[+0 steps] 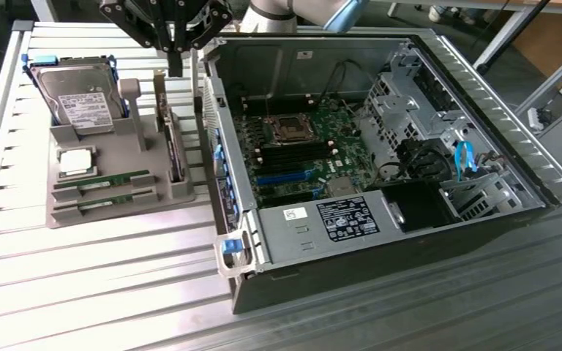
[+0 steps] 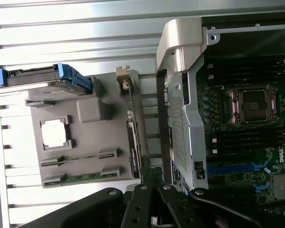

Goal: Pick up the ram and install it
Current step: 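Reach for the ram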

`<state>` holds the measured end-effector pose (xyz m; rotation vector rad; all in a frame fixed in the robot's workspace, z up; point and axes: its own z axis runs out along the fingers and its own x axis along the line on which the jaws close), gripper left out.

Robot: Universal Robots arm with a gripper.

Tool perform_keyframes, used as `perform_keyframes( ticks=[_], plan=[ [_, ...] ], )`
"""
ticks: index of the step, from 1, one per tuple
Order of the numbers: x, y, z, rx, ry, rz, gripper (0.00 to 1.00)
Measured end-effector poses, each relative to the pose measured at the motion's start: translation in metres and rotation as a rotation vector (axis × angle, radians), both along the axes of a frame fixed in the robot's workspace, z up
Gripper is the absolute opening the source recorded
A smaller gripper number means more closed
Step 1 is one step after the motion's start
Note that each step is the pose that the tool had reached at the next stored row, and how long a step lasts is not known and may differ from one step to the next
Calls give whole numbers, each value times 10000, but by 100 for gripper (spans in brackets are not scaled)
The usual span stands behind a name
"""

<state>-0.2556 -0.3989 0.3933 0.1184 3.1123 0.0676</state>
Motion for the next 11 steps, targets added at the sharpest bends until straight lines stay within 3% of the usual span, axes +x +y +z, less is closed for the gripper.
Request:
perform_keyframes(
  ticks=[11],
  plan=[
    [-211, 0, 0, 0, 0, -1, 9]
  ],
)
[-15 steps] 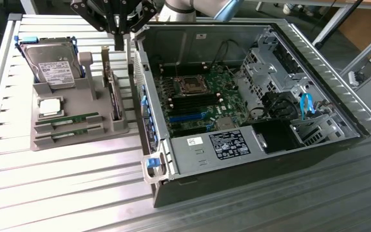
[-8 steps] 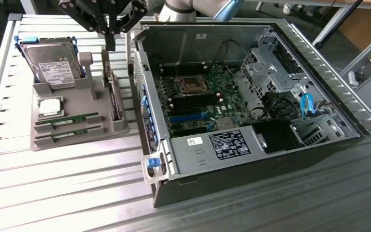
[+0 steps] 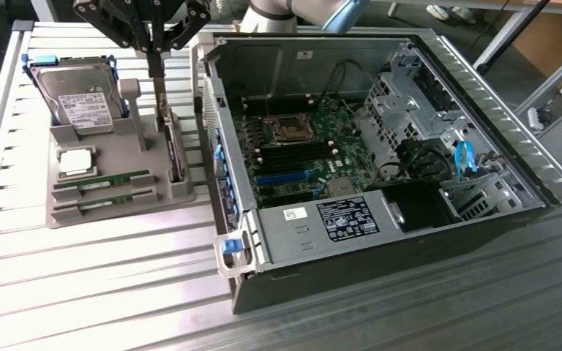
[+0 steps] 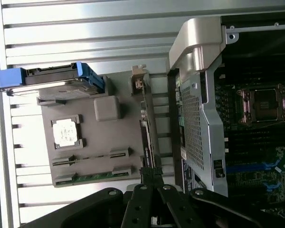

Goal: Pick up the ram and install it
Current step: 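Reach for the ram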

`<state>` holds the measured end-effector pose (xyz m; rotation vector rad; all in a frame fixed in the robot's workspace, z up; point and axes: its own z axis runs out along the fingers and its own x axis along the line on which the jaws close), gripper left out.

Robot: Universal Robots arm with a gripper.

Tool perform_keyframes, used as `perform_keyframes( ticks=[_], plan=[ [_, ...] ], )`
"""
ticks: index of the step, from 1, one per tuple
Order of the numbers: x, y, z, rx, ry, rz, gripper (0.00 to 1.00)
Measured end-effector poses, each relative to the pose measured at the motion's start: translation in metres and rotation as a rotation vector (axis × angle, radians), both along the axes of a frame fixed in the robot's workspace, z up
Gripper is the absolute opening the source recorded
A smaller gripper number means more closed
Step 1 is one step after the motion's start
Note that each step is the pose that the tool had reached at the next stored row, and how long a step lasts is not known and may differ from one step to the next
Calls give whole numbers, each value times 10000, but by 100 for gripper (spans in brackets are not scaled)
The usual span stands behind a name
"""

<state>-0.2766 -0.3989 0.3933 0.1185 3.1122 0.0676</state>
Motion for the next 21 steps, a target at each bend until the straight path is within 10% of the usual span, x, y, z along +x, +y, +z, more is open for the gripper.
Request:
perform_keyframes(
  ticks=[21],
  plan=[
    [-612, 0, -1, 1, -1, 0, 9]
  ],
)
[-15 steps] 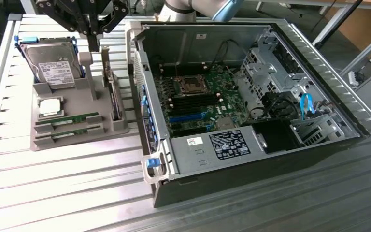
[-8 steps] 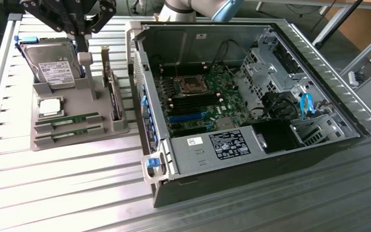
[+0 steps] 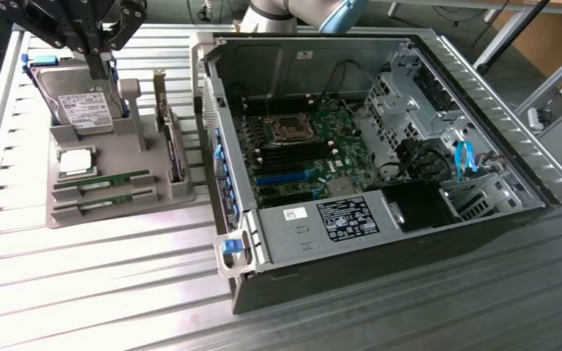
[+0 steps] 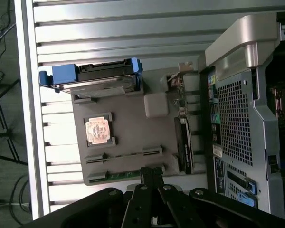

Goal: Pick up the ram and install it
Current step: 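Reach for the ram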

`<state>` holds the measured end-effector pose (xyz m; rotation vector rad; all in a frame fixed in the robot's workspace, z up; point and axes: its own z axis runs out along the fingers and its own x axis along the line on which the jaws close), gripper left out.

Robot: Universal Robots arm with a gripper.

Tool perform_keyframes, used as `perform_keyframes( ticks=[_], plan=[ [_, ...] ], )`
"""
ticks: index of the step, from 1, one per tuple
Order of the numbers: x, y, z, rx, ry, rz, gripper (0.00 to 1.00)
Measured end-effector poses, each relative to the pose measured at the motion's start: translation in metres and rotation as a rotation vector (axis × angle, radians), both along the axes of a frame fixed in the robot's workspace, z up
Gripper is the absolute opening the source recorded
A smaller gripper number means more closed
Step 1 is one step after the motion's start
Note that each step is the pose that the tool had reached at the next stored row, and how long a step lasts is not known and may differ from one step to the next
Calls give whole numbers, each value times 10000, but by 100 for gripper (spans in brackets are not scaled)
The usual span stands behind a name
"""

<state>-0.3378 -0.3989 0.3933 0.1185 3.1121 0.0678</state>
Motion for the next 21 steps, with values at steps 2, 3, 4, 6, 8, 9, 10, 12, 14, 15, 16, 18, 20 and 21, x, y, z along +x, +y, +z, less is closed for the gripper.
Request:
perform_keyframes(
  ticks=[2, 3, 4, 6, 8, 9, 10, 12, 14, 15, 16, 18, 20, 21],
  plan=[
    [0, 0, 1, -1, 1, 1, 9],
    [-1, 0, 1, -1, 2, 0, 9],
    [-1, 0, 1, -1, 1, 0, 9],
    [-2, -5, 1, -1, 1, -1, 9],
    [-1, -37, 1, -1, 2, 0, 9],
    [-1, -47, 1, -1, 2, 0, 9],
    [-1, -59, 0, -1, 1, 0, 9],
    [-1, -74, 0, -1, 1, 0, 9],
    [-1, -89, 1, -1, 2, 0, 9],
    [-1, -102, 1, -1, 2, 0, 9],
    [-1, -116, 1, -1, 1, 0, 9],
    [-1, -138, 0, -1, 1, 0, 9],
    [-1, -155, 0, -1, 1, 0, 9],
    [0, -164, 0, 0, 0, 0, 9]
  ],
)
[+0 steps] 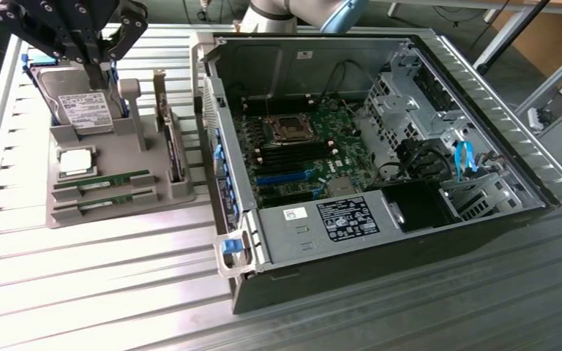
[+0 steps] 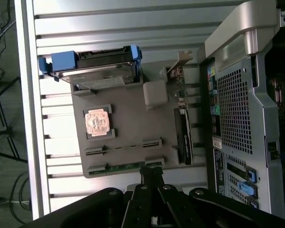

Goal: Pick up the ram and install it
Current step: 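Reach for the ram, then pick up the ram and move it above insertion slot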

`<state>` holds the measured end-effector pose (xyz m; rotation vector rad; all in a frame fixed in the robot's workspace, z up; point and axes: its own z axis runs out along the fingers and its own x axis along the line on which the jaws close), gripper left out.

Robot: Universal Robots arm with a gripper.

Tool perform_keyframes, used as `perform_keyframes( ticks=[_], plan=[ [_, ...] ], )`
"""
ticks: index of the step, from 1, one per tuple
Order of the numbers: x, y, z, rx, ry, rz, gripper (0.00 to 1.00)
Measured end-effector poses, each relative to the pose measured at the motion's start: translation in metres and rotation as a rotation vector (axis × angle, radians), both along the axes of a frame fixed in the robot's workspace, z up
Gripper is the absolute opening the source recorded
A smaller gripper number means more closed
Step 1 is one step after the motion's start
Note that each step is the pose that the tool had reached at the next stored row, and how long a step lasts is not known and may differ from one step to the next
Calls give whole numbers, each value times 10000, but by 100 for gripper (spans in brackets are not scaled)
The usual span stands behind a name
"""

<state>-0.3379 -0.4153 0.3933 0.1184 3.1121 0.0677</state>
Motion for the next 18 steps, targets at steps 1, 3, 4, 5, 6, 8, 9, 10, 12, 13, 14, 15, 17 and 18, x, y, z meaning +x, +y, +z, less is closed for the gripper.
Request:
perform_keyframes(
  ticks=[1, 3, 4, 5, 6, 8, 9, 10, 12, 13, 14, 15, 17, 18],
  plan=[
    [0, -10, 0, 0, 0, 0, 9],
    [0, -39, 1, -1, 2, 0, 9],
    [0, -62, 1, -1, 1, 0, 9],
    [0, -81, 0, -1, 1, 0, 9],
    [0, -91, 1, -1, 1, -1, 9],
    [0, -125, 1, -1, 1, 0, 9],
    [0, -140, 0, 0, 1, 0, 9],
    [0, -141, 0, 0, 1, -1, 9],
    [0, -142, 1, -1, 1, 0, 9],
    [0, -142, 1, -1, 1, 0, 9],
    [0, -142, 1, -1, 1, 0, 9],
    [0, -142, 0, 0, 1, 0, 9],
    [0, -142, 1, -1, 1, 0, 9],
    [0, -142, 0, -1, 1, 0, 9]
  ],
)
